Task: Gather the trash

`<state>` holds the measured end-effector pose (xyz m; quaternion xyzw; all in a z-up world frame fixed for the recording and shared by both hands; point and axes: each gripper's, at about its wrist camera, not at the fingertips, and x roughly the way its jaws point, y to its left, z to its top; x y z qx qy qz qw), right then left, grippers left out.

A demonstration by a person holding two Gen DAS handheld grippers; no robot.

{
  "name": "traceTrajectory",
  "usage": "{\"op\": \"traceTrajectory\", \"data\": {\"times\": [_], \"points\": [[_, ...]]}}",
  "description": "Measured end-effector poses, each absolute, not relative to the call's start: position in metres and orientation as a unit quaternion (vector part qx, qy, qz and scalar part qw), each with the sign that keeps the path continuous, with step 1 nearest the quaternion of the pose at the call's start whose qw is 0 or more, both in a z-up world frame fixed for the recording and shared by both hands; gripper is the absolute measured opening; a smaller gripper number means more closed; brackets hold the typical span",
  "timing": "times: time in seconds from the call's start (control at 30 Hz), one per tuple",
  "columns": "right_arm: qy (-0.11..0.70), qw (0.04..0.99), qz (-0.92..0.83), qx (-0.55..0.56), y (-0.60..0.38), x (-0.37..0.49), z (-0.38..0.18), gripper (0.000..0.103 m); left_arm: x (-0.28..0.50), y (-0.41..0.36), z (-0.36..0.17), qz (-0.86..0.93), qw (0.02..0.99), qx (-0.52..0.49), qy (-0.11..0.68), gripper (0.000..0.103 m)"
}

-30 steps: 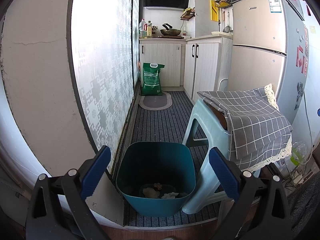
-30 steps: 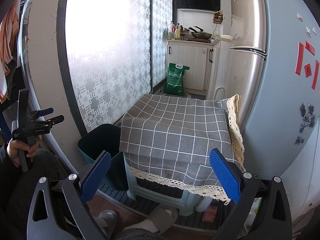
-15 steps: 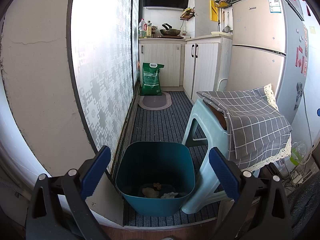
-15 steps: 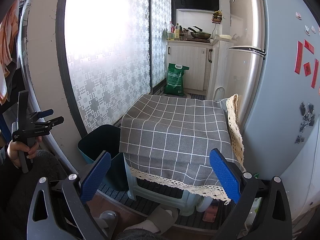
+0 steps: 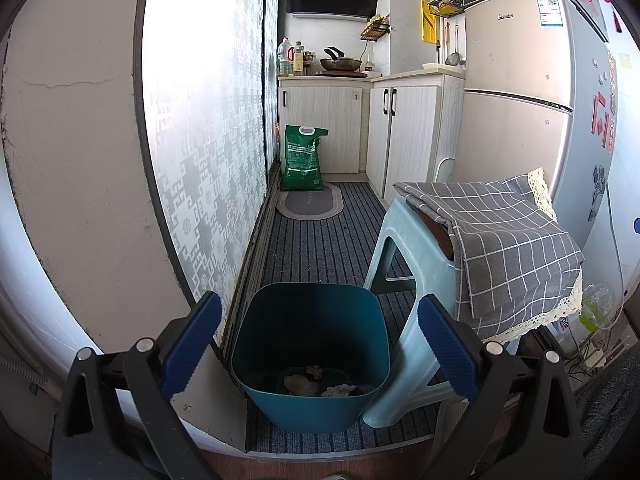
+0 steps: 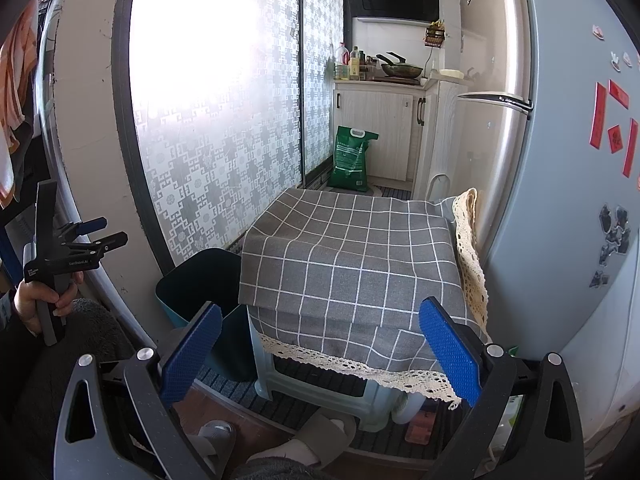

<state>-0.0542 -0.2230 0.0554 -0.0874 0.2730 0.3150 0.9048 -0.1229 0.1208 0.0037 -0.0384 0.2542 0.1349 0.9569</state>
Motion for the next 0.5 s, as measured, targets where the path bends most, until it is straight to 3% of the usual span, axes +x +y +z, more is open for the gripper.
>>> {"op": "traceTrajectory", "data": {"times": [0.5], "points": [[0.273, 0.905, 0.315, -0.088, -0.2229, -0.0534, 0.0559, 0.100, -0.1218, 0.1202, 0.0042, 0.137, 0.956, -0.043, 0.257, 0.100]]}}
